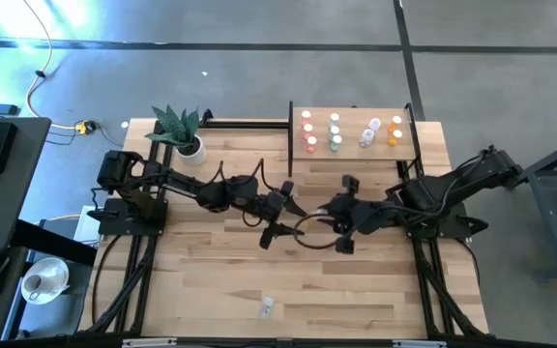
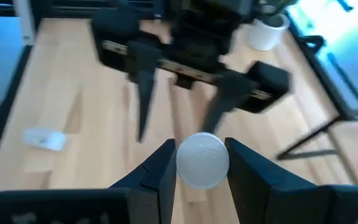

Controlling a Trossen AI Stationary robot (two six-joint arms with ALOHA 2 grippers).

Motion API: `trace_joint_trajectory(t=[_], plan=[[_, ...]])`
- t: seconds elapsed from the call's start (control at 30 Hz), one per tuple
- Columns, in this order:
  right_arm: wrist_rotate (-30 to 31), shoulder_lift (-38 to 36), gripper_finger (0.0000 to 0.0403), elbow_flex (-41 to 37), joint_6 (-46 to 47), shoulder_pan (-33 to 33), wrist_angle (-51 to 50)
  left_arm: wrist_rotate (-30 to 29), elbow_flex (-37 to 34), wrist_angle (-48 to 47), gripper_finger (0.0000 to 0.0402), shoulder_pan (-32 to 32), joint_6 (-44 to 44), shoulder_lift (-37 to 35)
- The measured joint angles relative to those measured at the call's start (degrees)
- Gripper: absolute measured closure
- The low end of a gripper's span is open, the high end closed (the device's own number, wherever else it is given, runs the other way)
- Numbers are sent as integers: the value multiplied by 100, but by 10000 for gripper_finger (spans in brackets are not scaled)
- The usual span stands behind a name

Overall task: Pick and place medicine bottles onto shelf by color
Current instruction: Put the orange pill bottle on the shelf aligned with the other orange pill bottles

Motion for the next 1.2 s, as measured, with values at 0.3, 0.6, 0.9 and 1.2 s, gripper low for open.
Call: trace_joint_trajectory(t=[0.3, 0.6, 0.9, 1.2], plan=[[1386, -584, 295, 0, 520, -62, -970, 2, 0, -35, 177, -23, -2, 0], [2264, -1106, 295, 0, 1836, -704, -2342, 2, 0, -31, 177, -23, -2, 0], [2269, -1265, 295, 0, 2709, -2115, -3311, 2, 0, -33, 177, -23, -2, 0], [1343, -1265, 295, 0, 3523, -3281, -4335, 2, 0, -61, 177, -23, -2, 0]])
